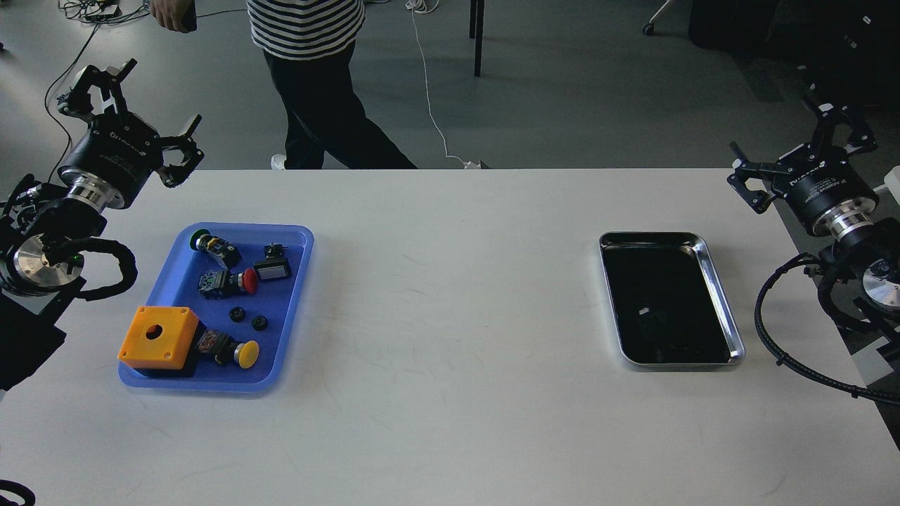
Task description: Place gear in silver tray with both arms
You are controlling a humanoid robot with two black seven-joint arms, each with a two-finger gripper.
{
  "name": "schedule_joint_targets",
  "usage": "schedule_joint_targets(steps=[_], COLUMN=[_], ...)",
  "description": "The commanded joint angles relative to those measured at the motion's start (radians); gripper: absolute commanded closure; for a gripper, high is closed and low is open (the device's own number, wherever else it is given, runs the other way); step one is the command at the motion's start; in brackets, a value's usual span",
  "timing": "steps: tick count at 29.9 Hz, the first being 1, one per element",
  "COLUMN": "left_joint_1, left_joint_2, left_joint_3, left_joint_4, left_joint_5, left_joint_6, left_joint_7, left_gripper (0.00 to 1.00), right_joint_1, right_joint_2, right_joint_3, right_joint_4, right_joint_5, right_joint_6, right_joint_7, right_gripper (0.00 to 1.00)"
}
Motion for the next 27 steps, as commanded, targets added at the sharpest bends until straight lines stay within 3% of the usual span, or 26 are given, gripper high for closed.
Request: schedule_joint_targets(steps=[1,10,13,18,27], left_joint_1=[0.000,-0.002,0.000,0.014,0.012], left_joint_2=[-0.007,0.019,0.099,0.283,0.294], left_joint_3=[0.000,0.003,0.019,0.089,0.095], left_joint_4=[-0.001,-0.004,-0.030,-0.194,-0.202], left_joint_5=[-0.001,0.003,0.014,0.081,0.091], left_joint_6=[0.000,0.000,0.000,0.000,0.000], left_joint_7=[-0.002,0.006,0.012,0.011,0.009], left_gripper=[0.01,0.01,0.01,0.01,0.01], right_joint_1=[-0.007,-0.011,-0.011,-0.010,-0.010], right_joint_2=[-0.007,-0.008,-0.014,-0.031,-0.031], right_joint_3=[0.003,0.011,0.009,0.008,0.008], right_joint_4=[0.000,0.000,0.000,0.000,0.000], right_joint_5=[0.000,0.000,0.000,-0.002,-0.002], right_joint_6=[0.000,0.000,0.000,0.000,0.000], right_joint_7=[0.003,0.003,0.003,-0.002,-0.002], right_gripper=[0.00,0.00,0.00,0.00,0.00])
